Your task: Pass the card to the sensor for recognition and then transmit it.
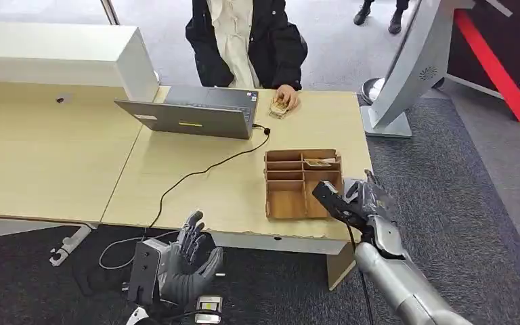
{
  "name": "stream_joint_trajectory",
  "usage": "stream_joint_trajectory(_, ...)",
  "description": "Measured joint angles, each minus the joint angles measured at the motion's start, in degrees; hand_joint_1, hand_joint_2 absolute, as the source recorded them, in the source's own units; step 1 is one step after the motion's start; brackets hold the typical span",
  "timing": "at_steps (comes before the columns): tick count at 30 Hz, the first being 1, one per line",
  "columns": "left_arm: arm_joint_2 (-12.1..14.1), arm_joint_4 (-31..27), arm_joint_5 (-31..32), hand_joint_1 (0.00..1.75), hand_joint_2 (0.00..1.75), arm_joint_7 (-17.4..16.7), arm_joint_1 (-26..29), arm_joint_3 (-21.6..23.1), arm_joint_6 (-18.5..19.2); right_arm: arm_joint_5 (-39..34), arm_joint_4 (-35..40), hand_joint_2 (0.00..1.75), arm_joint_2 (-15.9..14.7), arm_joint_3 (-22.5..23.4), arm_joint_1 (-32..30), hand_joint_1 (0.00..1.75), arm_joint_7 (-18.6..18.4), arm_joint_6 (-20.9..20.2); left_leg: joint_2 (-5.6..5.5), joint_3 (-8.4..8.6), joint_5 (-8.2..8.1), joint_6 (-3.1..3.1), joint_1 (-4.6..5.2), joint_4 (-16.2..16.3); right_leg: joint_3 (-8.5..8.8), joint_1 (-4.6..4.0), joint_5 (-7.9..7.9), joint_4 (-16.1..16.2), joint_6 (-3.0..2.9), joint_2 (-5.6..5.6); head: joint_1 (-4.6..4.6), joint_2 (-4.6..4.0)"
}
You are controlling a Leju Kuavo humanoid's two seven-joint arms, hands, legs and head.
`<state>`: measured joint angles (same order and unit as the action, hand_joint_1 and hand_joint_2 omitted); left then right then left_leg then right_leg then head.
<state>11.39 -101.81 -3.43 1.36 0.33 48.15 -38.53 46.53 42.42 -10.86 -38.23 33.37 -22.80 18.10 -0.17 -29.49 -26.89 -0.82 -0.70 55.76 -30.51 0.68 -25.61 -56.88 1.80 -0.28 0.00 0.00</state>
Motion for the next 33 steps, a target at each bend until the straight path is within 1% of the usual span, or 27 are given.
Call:
stream_joint_trajectory(9, 0.2, 0.0, 0.0, 0.0, 1.75, 0.0, 0.0, 0.0, -0.3, -0.2, -1.9, 1.75, 0.8, -0.1, 0.4, 1.75, 0.7, 0.4, 0.0, 0.09, 0.01, 0.0, 0.0, 0.0, 0.08, 0.0, 0.01, 0.0, 0.0, 0.0, 0.02, 0.0)
stream_joint_trajectory(14, 0.3, 0.0, -0.3, 0.0, 1.75, 0.0, -0.1, 0.0, -0.5, -0.9, -3.2, 1.75, 1.2, -0.1, 0.7, 1.75, 1.8, 2.7, 0.01, 0.11, 0.02, 0.01, 0.0, 0.0, 0.08, 0.0, 0.02, 0.0, -0.01, 0.0, 0.02, 0.0)
stream_joint_trajectory(16, 0.3, 0.0, -0.5, 0.0, 1.75, 0.0, -0.3, 0.1, -0.5, -1.0, -3.4, 1.75, 1.2, -0.1, 0.8, 1.75, 2.6, 5.3, 0.0, 0.07, 0.04, 0.05, 0.0, 0.0, 0.07, 0.0, 0.04, 0.0, 0.0, 0.0, 0.02, 0.0)
stream_joint_trajectory(18, 0.4, 0.0, -0.7, 0.0, 1.75, 0.2, -0.6, 0.3, -0.7, -0.1, -2.9, 1.75, 1.2, 0.1, 0.8, 1.75, 3.4, 10.1, 0.0, 0.04, 0.06, 0.06, 0.02, 0.0, 0.04, 0.0, 0.05, 0.0, 0.0, 0.0, -0.02, 0.0)
stream_joint_trajectory(20, 0.5, 0.0, -0.7, 0.0, 1.75, 0.4, -0.9, 0.5, -0.7, 2.0, -0.9, 1.75, 1.1, 0.3, 0.9, 1.75, 3.1, 11.8, 0.02, 0.04, 0.06, 0.06, 0.01, 0.0, 0.04, 0.0, 0.05, 0.0, 0.01, 0.01, 0.0, 0.0)
stream_joint_trajectory(22, 0.5, 0.0, -0.7, 0.0, 1.75, 0.9, -1.4, 0.7, -0.9, 4.7, 2.2, 1.75, 0.8, 0.9, 1.4, 1.75, 2.6, 11.9, 0.02, 0.03, 0.06, 0.06, 0.01, 0.0, 0.03, 0.0, 0.05, 0.0, 0.01, 0.01, 0.02, 0.0)
stream_joint_trajectory(25, 0.5, 0.0, -0.9, 0.0, 1.75, 1.6, -2.1, 1.1, -1.3, 8.4, 6.9, 1.75, 0.8, 1.4, 3.0, 1.75, 1.9, 11.0, 0.02, 0.04, 0.06, 0.06, 0.01, 0.0, 0.01, 0.01, 0.05, 0.0, 0.01, 0.01, 0.0, 0.0)
stream_joint_trajectory(28, 0.5, 0.0, -1.1, 0.0, 1.75, 2.7, -2.3, 1.3, -1.3, 10.1, 11.4, 1.75, 0.7, 1.7, 4.5, 1.75, 1.3, 9.3, 0.02, 0.03, 0.06, 0.06, 0.0, 0.0, 0.01, 0.0, 0.05, 0.0, 0.0, 0.01, 0.02, 0.0)
stream_joint_trajectory(33, 0.4, 0.1, -1.6, 0.0, 1.75, 4.0, -2.6, 1.3, -1.2, 11.8, 16.3, 1.75, 0.7, 1.9, 5.9, 1.75, 1.3, 7.9, 0.02, 0.03, 0.06, 0.05, 0.0, 0.0, 0.01, 0.0, 0.05, 0.0, 0.0, 0.01, 0.02, 0.0)
